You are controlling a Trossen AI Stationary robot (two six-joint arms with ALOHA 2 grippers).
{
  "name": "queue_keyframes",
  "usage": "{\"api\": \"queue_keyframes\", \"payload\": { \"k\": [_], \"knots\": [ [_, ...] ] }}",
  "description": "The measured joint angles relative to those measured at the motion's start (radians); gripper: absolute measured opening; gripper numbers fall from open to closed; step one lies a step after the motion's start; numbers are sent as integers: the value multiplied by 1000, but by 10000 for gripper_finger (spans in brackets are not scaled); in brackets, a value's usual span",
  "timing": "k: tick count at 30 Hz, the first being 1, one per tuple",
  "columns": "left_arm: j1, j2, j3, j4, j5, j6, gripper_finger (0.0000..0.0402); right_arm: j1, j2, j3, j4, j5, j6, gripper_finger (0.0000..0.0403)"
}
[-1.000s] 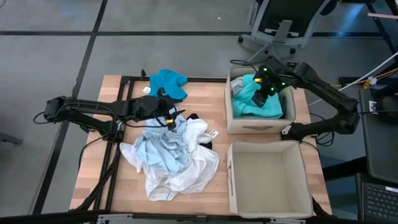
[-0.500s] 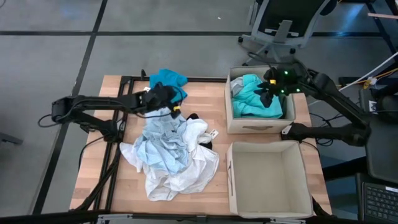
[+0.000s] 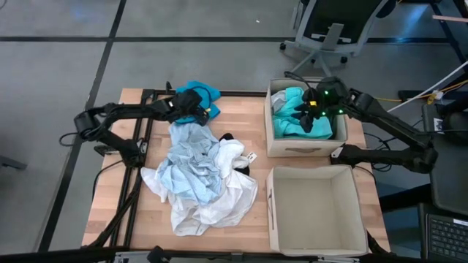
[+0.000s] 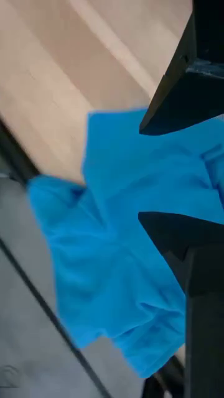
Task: Sort clothes
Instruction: Put the blue shorts into the top bin
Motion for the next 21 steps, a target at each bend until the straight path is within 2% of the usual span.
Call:
{"api": "queue_keyframes", "payload": {
  "k": [8,13,21],
  "knots": [
    [69,143,0,41,3,-10,203,0,0,-12,16,0,-21,168],
    [98,218,0,89,113,-4,203,0,0,-12,16,0,-21,168],
    [132,312,8,113,129,17,199,0,0,-12,16,0,-21,168]
  ]
}}
